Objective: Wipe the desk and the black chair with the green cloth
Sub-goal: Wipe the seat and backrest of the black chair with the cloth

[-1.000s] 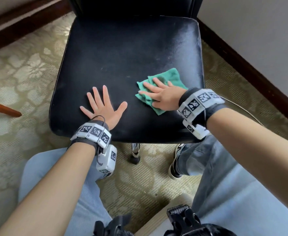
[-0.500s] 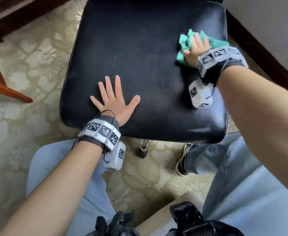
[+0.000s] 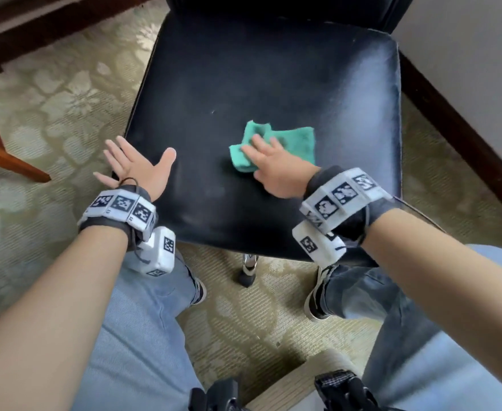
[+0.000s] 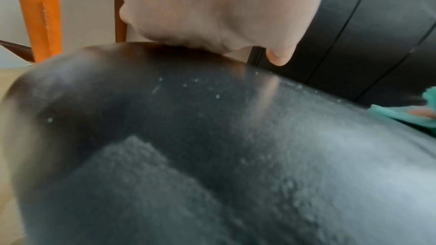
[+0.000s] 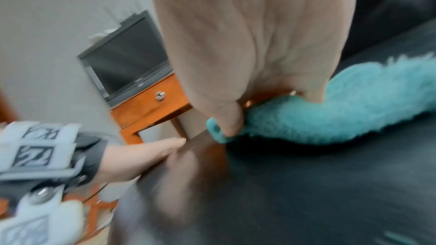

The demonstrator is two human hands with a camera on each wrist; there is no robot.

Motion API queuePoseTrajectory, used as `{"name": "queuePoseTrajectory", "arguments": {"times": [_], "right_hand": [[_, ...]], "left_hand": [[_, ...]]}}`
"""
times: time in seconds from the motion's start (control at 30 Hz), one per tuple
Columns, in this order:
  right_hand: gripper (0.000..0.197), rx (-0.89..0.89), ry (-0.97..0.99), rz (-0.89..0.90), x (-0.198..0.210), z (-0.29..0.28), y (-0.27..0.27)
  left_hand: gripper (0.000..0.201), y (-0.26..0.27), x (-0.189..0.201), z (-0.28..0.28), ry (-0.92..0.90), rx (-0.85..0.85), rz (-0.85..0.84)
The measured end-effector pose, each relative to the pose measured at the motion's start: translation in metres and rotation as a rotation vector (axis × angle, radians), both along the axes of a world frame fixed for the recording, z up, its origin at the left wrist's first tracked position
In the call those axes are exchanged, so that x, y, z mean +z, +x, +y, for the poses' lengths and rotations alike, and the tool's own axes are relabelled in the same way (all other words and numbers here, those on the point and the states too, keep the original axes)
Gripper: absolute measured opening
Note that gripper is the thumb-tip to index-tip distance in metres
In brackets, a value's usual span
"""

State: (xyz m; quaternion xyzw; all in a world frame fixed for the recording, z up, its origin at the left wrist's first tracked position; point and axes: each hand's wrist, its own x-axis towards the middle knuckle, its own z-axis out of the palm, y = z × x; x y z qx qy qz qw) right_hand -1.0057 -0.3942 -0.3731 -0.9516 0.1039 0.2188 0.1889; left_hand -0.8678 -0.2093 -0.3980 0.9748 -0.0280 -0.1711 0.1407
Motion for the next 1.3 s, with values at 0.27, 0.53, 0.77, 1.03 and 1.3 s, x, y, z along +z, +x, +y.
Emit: {"name": "queuePoseTrajectory", "arguments": {"times": [0.27, 0.53, 0.77, 1.03, 1.3], "right_hand": [[0.056, 0.045, -0.109, 0.164, 0.002, 0.017, 0.042], [0.057, -0.231, -0.086, -0.059, -0.011, -0.019, 0.076], [0.057, -0.639, -0.243, -0.199, -0.013, -0.128, 0.014], [0.090, -1.179, -0.102, -0.178, 0.006, -0.148, -0.056], [0.059, -0.625, -0.010, -0.305, 0.024, -0.052, 0.065]], "left_hand": [[0.093, 0.005, 0.006, 0.001, -0.014, 0.012, 0.117], [0.095, 0.000, 0.004, 0.000, -0.011, 0.030, 0.127], [0.095, -0.006, 0.009, -0.002, 0.008, 0.037, 0.134], [0.098, -0.004, 0.001, -0.001, -0.042, 0.061, 0.132], [0.099, -0.012, -0.002, -0.002, -0.079, 0.096, 0.094]]}}
